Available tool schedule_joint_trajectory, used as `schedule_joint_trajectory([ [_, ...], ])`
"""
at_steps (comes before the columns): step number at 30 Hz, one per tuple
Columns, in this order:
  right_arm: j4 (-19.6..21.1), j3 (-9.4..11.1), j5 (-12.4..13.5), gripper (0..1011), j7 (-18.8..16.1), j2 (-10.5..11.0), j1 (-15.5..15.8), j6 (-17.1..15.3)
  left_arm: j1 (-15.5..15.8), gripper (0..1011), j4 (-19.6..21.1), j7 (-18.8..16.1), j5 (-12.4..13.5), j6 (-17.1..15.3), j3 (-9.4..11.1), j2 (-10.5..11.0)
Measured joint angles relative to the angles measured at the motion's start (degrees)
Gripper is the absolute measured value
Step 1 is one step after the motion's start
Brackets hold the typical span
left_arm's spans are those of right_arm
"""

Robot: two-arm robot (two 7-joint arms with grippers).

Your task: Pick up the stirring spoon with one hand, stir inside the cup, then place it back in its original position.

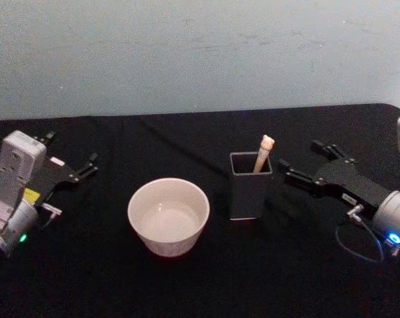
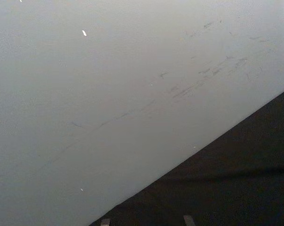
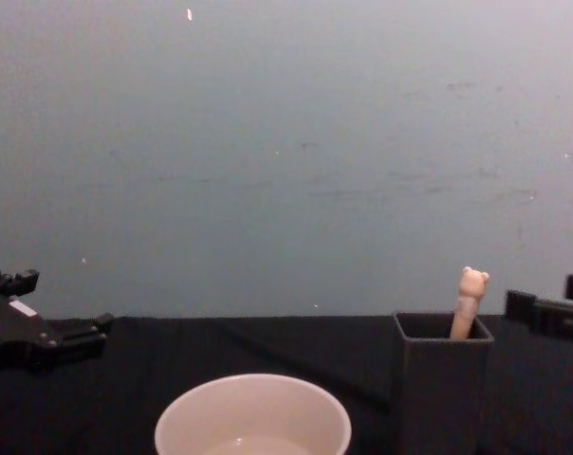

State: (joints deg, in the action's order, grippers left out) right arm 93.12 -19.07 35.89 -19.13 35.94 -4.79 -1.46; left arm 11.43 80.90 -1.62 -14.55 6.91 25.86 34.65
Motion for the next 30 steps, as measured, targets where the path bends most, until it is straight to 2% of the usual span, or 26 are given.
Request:
schedule_joint_trajectory([
  [6,-2.0,-1.3,0.1,1002,-1.9,-2.7,-2.5,-1.7,0.0,1001,0.0,0.0,0.0,0.0,0.0,0.0],
  [10,-5.1,-2.5,-1.5,1002,-2.1,-5.4,-5.4,-2.1,0.0,1002,0.0,0.0,0.0,0.0,0.0,0.0],
  [16,-8.8,-3.2,-3.3,1002,-2.3,-8.3,-8.5,-2.2,0.0,1001,0.0,0.0,0.0,0.0,0.0,0.0],
  [23,-11.0,-3.4,-4.8,1002,-2.6,-10.1,-10.2,-2.4,0.0,1001,0.0,0.0,0.0,0.0,0.0,0.0],
  [30,-11.1,-3.4,-5.1,1002,-2.7,-10.3,-10.4,-2.4,0.0,1001,0.0,0.0,0.0,0.0,0.0,0.0],
])
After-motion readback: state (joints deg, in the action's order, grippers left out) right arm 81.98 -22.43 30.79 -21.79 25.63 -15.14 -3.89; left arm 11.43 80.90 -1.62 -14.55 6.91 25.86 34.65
